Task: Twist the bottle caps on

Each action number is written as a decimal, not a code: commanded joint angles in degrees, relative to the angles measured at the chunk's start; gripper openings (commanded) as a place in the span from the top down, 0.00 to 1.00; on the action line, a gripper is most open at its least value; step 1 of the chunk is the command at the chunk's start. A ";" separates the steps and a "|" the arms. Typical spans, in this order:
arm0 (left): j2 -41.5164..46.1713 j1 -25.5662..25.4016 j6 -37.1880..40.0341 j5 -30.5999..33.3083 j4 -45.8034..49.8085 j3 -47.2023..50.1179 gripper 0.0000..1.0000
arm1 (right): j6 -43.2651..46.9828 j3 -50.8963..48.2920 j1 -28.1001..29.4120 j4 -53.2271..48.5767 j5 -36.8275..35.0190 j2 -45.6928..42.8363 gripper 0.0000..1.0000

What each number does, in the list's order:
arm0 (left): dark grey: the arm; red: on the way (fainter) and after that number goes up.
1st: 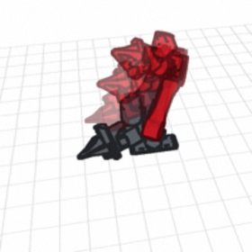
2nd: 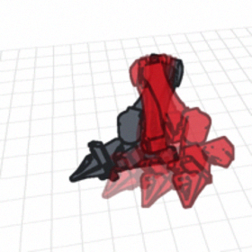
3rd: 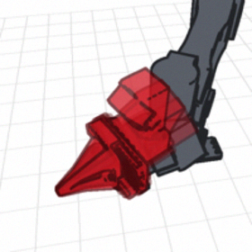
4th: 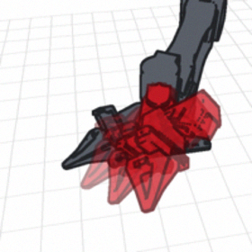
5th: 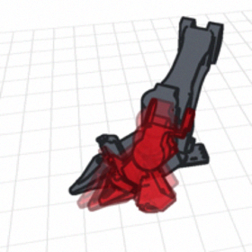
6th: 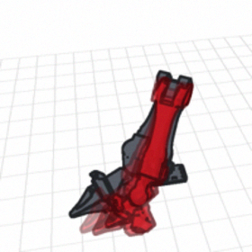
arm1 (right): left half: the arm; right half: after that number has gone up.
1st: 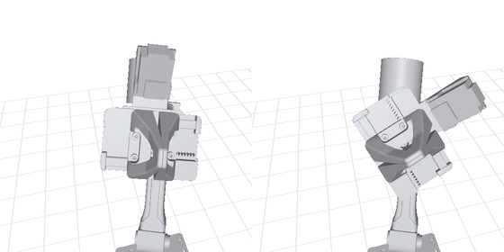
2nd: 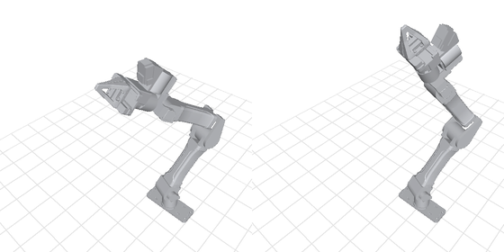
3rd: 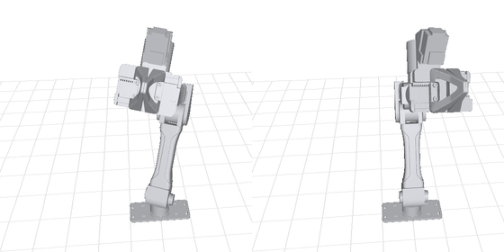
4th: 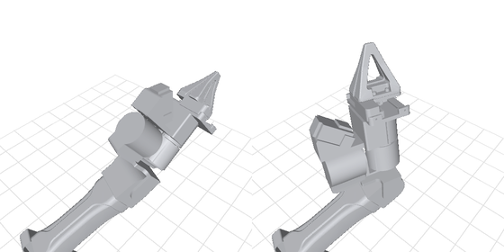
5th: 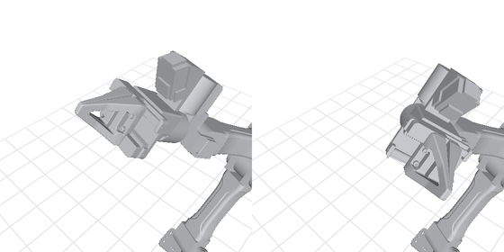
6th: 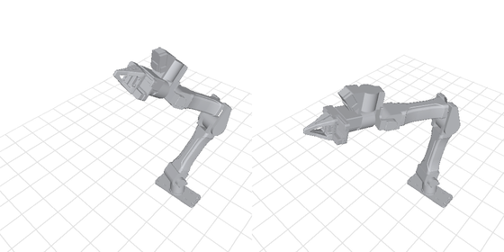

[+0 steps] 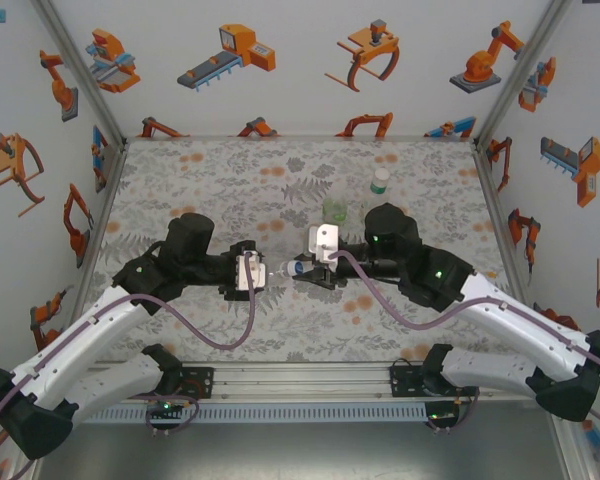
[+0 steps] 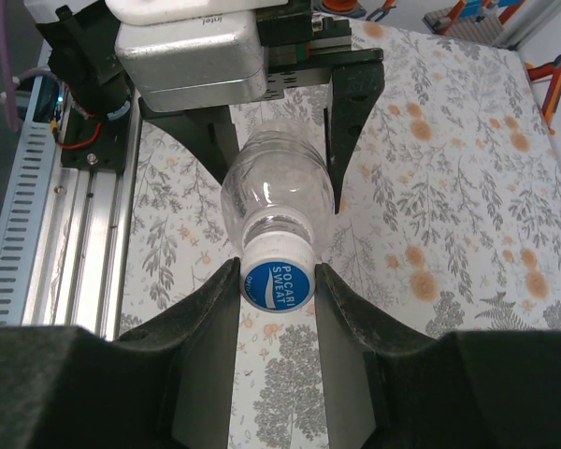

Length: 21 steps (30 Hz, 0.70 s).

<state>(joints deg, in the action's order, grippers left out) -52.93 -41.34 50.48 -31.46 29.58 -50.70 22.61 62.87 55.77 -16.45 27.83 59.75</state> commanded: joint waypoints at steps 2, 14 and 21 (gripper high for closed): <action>0.52 -0.41 1.06 -1.76 0.48 -0.81 1.00 | 1.12 2.35 0.43 0.63 1.52 0.81 0.93; 0.50 -0.41 1.19 -1.94 0.48 -0.81 1.00 | 2.78 4.51 0.55 -3.57 0.92 2.28 0.94; 0.41 -0.41 1.10 -1.87 0.45 -0.81 1.00 | 4.65 6.46 0.70 -7.28 0.82 3.69 0.94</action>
<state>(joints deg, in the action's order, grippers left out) -52.95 -41.34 50.46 -31.42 29.76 -50.70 25.34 67.20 56.10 -21.56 28.51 63.11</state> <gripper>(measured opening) 0.584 0.364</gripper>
